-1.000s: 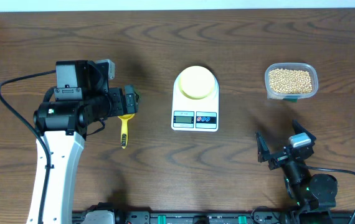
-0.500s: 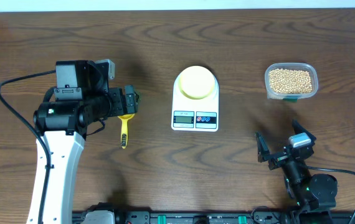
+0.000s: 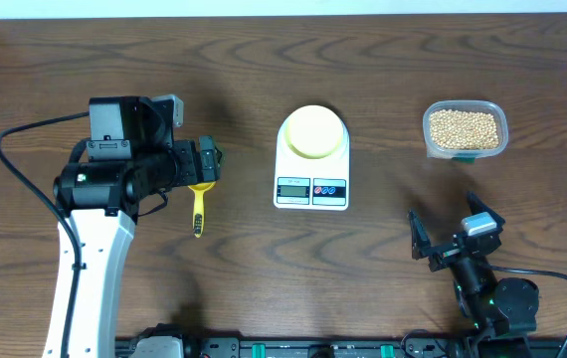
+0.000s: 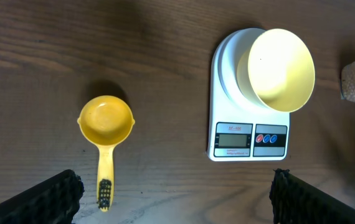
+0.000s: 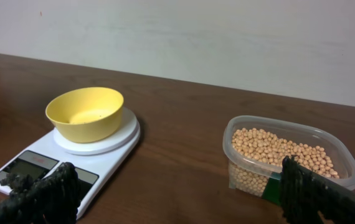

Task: Scoop item into bowl and weigh 50g on scale
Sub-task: 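Move the left gripper over the yellow scoop handle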

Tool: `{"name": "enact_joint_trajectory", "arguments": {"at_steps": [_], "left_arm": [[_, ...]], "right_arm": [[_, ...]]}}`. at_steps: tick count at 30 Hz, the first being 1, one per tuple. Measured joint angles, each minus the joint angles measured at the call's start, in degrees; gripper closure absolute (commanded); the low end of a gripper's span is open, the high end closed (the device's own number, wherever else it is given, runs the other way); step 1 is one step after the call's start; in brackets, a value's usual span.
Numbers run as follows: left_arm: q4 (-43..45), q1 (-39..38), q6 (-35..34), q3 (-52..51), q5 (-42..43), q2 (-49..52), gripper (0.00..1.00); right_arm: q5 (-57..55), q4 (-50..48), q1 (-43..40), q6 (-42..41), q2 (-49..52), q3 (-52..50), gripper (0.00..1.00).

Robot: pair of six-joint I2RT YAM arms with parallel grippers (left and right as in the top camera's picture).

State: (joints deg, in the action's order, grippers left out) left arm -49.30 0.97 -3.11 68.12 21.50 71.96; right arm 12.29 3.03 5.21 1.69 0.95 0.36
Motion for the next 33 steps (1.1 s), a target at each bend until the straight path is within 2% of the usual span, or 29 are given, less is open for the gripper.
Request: {"name": "enact_joint_trajectory", "arguments": {"at_steps": [20, 26, 29, 31, 32, 33], "left_arm": [[0.8, 0.0, 0.0, 0.0, 0.0, 0.0, 0.02], [-1.7, 0.0, 0.0, 0.0, 0.0, 0.0, 0.01], [-2.0, 0.0, 0.2, 0.0, -0.1, 0.0, 0.25], [-2.2, 0.0, 0.4, 0.0, -0.2, 0.0, 0.34], [-2.4, 0.0, 0.3, 0.0, -0.2, 0.0, 0.45], [-2.6, 0.0, 0.3, 0.0, -0.3, 0.0, 0.50]], "right_arm": [[0.0, 0.0, 0.0, 0.0, 0.0, 0.0, 0.01], [0.0, 0.0, 0.0, 0.0, 0.0, 0.0, 0.01], [0.0, 0.0, 0.0, 0.0, 0.0, 0.0, 0.01], [0.0, 0.0, 0.0, 0.0, 0.0, 0.0, 0.01], [0.0, 0.0, 0.0, 0.0, 0.0, 0.0, 0.01], [0.0, 0.0, 0.0, 0.0, 0.0, 0.0, 0.01]]}}
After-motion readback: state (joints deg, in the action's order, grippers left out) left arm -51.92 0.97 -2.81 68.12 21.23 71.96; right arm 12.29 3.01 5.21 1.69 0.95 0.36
